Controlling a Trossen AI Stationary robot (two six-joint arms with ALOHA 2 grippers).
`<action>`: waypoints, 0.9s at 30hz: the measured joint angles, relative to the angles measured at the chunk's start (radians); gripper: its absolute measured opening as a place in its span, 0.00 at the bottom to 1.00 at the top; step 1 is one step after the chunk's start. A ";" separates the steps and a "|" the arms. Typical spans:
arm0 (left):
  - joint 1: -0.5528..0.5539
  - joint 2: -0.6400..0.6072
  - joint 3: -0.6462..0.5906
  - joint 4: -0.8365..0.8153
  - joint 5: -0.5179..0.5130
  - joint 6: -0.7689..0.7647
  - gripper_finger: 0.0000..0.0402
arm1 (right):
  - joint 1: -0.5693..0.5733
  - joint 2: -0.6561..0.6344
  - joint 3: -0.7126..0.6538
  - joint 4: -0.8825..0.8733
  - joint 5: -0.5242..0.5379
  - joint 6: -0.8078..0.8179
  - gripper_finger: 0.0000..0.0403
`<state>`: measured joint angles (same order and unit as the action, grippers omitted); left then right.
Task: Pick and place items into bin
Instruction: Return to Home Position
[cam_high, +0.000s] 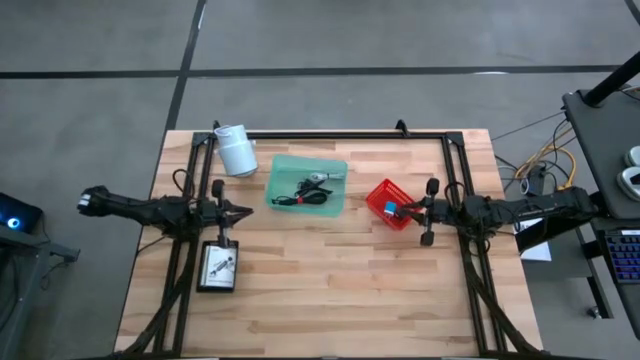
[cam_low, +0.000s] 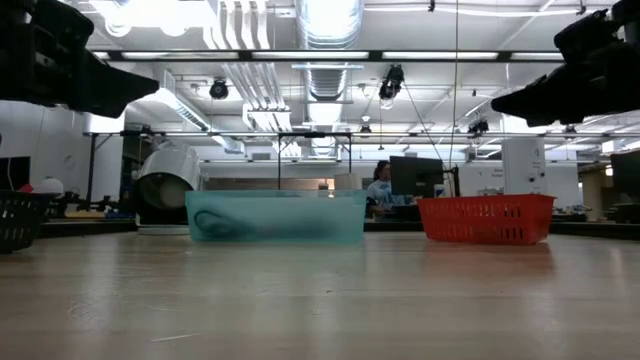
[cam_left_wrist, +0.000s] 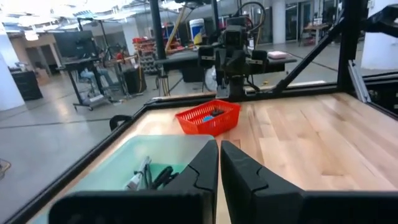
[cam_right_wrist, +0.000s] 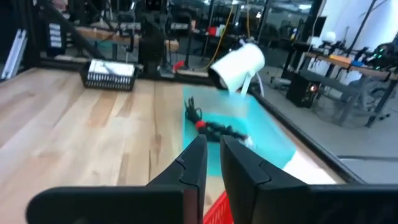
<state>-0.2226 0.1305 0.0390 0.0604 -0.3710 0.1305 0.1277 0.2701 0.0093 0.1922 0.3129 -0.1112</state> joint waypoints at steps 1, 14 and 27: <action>0.000 -0.017 0.000 -0.021 0.001 -0.011 0.00 | 0.002 -0.017 0.000 -0.030 0.000 0.001 0.08; -0.001 -0.078 0.020 -0.157 0.075 -0.073 0.00 | 0.012 -0.188 0.000 -0.145 -0.037 0.032 0.02; 0.000 -0.087 0.019 -0.158 0.074 -0.065 0.00 | 0.012 -0.178 0.000 -0.141 -0.027 0.022 0.02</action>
<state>-0.2226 0.0435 0.0582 -0.0977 -0.2966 0.0657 0.1398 0.0916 0.0095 0.0509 0.2861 -0.0894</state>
